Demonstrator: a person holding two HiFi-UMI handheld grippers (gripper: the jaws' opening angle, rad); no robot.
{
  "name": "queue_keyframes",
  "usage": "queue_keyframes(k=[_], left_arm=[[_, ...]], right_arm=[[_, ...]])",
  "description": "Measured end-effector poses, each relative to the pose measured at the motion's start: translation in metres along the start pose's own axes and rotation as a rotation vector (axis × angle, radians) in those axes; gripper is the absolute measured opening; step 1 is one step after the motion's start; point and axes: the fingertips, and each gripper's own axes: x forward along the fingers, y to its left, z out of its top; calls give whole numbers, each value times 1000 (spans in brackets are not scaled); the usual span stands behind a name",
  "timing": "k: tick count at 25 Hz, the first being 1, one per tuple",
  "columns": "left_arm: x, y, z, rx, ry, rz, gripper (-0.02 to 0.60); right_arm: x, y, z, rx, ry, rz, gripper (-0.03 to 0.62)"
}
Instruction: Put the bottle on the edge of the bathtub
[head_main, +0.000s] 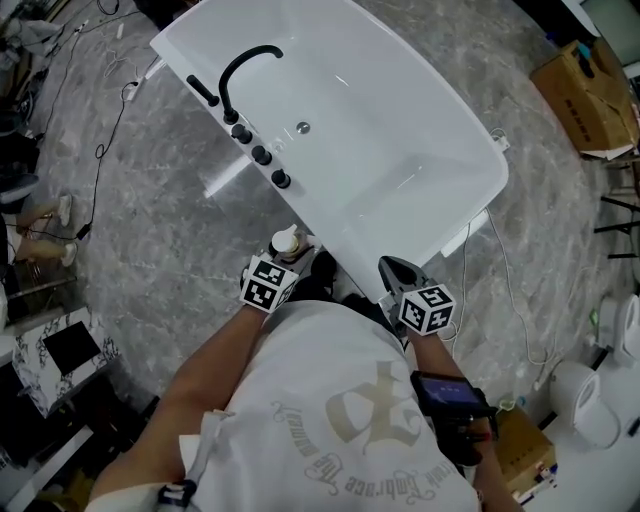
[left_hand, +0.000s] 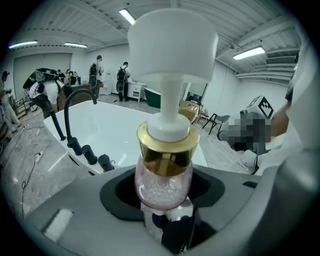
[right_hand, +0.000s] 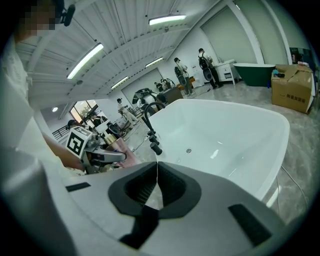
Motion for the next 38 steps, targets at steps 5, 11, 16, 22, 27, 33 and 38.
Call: queue_keyframes(k=[5, 11, 16, 22, 27, 33, 38], left_arm=[[11, 6, -2, -6, 12, -12, 227], [24, 17, -3, -8, 33, -5, 227], [34, 29, -6, 0, 59, 1, 229], [52, 46, -11, -15, 75, 2, 229], [65, 54, -14, -28, 80, 14, 229], [78, 61, -17, -24, 95, 31, 229], [86, 63, -15, 13, 98, 50, 229]], right_arm=[[9, 1, -5, 18, 15, -5, 6], [16, -1, -5, 24, 29, -11, 6], [22, -5, -5, 39, 31, -21, 6], [34, -10, -9, 50, 47, -22, 6], [35, -13, -17, 64, 65, -30, 6], [36, -18, -22, 87, 72, -45, 6], [36, -20, -24, 94, 76, -52, 6]])
